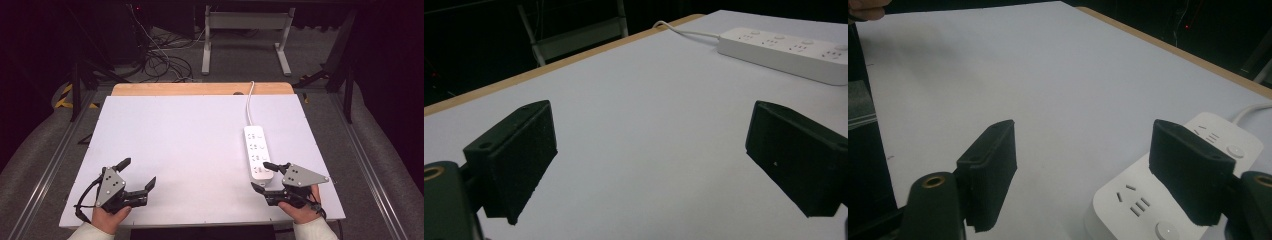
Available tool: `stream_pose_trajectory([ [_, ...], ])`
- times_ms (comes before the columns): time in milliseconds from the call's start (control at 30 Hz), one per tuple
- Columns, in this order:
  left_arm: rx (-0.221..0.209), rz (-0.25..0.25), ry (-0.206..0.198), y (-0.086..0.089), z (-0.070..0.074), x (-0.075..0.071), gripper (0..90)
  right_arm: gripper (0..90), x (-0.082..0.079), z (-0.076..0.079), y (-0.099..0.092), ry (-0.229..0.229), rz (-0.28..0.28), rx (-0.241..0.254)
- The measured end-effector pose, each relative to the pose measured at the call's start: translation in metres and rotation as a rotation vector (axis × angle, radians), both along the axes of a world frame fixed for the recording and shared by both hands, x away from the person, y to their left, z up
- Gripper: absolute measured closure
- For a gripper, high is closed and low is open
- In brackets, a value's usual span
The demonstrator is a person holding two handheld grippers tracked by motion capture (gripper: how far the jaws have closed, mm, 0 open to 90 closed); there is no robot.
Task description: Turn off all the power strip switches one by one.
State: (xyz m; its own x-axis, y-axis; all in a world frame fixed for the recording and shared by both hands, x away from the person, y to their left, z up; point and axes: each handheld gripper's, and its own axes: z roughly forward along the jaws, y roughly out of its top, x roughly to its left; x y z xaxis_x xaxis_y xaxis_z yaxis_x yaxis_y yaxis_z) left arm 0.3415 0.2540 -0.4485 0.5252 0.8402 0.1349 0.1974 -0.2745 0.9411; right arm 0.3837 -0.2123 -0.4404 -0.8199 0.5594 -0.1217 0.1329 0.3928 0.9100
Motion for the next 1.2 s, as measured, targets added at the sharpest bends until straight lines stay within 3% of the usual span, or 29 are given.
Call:
stream_pose_trajectory([
  [500, 0.013, 0.014, -0.006, 0.0, -0.001, 0.0, 6.9, 29.2, 0.0, 0.002, 0.002, -0.013, 0.001, -0.02],
  [633, 0.016, 0.016, -0.006, 0.0, -0.001, 0.0, 6.9, 35.1, 0.001, 0.004, 0.0, -0.011, 0.008, -0.025],
  [767, 0.02, 0.017, -0.008, 0.0, -0.001, 0.0, 6.9, 45.7, 0.002, 0.006, -0.004, -0.03, -0.014, 0.013],
  [900, 0.018, 0.02, -0.009, -0.001, -0.001, 0.0, 6.9, 50.6, 0.005, 0.01, -0.006, 0.004, -0.022, 0.027],
  [1200, 0.02, 0.021, -0.01, -0.001, 0.0, -0.001, 6.9, 52.2, 0.016, 0.025, -0.006, 0.042, -0.038, 0.001],
])
